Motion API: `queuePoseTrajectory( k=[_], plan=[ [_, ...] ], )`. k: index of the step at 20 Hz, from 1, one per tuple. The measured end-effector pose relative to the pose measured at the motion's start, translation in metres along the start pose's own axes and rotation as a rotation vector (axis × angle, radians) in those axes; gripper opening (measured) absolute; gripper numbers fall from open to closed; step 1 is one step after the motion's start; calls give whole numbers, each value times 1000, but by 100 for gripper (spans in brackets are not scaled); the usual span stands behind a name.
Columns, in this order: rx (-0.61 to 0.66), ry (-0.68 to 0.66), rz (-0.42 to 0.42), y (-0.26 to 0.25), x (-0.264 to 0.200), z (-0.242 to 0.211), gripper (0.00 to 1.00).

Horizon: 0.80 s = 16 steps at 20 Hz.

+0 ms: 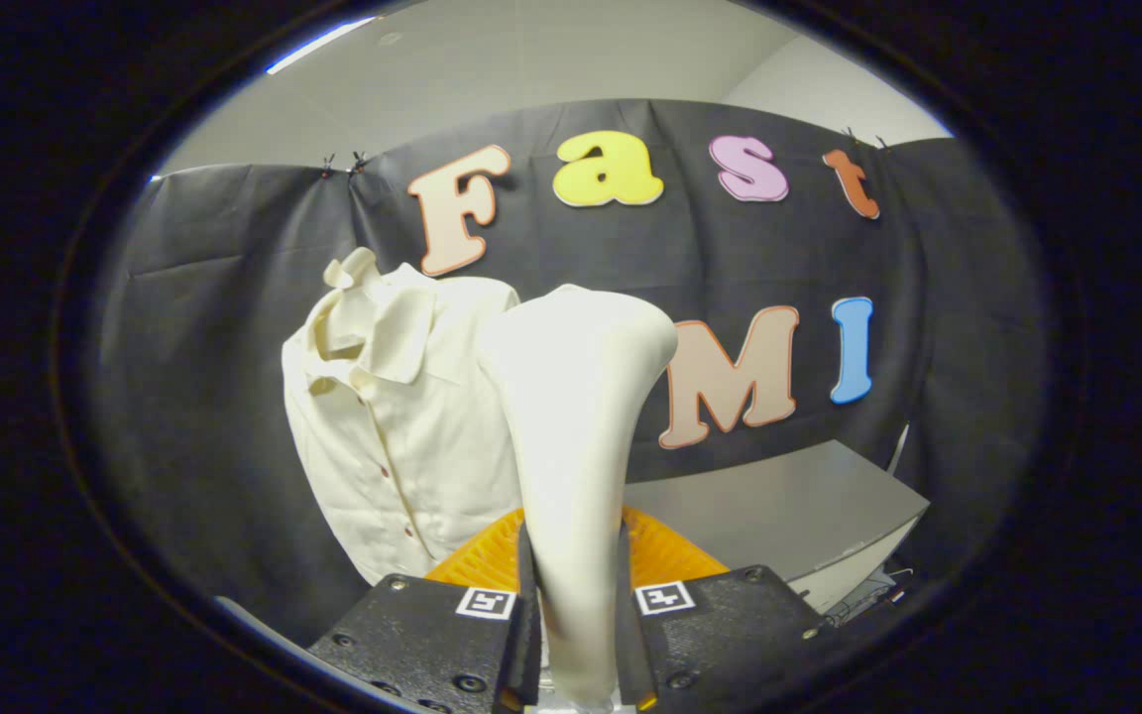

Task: Iron the clothes twice with a garment steamer, once on the left side and once on the right side.

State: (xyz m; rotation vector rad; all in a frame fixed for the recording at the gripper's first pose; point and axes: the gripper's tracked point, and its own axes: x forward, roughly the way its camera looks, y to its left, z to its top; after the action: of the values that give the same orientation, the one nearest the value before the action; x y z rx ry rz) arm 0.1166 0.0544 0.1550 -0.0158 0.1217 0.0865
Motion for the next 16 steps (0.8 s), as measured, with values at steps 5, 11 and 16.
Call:
queuePoseTrajectory(
  k=[5, 11, 16],
  plan=[
    [-8, -58, 55, 80, -8, 11, 29],
    [13, -61, 138, 171, 10, -6, 29],
    [23, -59, 185, 229, 40, -25, 29]
  ],
)
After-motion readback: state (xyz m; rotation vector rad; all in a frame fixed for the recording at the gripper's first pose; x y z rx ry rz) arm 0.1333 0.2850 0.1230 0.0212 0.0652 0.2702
